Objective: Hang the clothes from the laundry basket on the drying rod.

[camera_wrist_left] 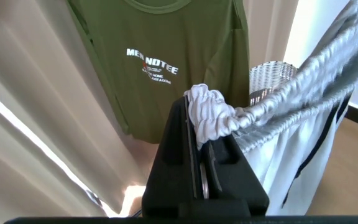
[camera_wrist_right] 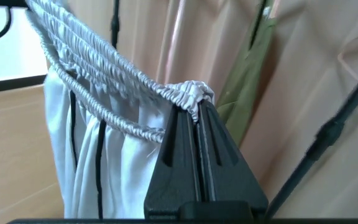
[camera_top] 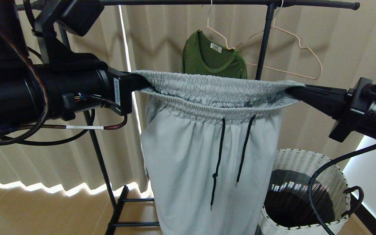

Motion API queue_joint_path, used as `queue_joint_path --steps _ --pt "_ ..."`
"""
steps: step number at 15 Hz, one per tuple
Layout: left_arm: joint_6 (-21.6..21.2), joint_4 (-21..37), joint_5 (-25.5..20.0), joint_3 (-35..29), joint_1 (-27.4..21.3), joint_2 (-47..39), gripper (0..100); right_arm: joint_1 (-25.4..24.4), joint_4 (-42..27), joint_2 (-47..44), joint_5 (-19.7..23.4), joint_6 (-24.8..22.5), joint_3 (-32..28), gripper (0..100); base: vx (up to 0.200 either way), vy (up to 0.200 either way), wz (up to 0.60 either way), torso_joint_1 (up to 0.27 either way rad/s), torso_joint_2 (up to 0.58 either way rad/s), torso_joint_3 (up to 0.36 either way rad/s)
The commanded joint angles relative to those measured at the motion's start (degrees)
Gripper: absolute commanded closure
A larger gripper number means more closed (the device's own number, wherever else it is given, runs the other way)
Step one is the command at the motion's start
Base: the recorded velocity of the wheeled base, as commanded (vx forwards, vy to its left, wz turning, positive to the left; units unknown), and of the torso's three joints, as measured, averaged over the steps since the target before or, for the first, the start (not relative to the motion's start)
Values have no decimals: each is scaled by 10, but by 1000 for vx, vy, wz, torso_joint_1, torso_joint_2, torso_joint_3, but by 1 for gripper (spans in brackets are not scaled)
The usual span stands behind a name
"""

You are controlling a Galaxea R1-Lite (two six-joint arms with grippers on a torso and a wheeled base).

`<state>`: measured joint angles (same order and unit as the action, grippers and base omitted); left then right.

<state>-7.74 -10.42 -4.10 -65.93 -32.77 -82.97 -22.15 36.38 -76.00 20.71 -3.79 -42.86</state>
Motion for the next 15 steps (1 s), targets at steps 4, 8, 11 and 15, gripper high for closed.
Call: queue_joint_path --steps 4,8,11,15 --pt "-1 0 0 0 0 0 100 -7 1 -6 0 -2 -3 100 0 0 0 0 0 0" --pt "0 0 0 2 0 -3 100 -7 1 -4 0 -1 -1 100 0 0 0 0 0 0" --pt "-1 0 1 1 1 -1 100 -6 1 -3 1 -1 -7 100 0 0 0 0 0 0" --pt "-1 0 1 2 1 0 100 -6 2 -4 0 -1 -7 0 0 0 0 0 0 0"
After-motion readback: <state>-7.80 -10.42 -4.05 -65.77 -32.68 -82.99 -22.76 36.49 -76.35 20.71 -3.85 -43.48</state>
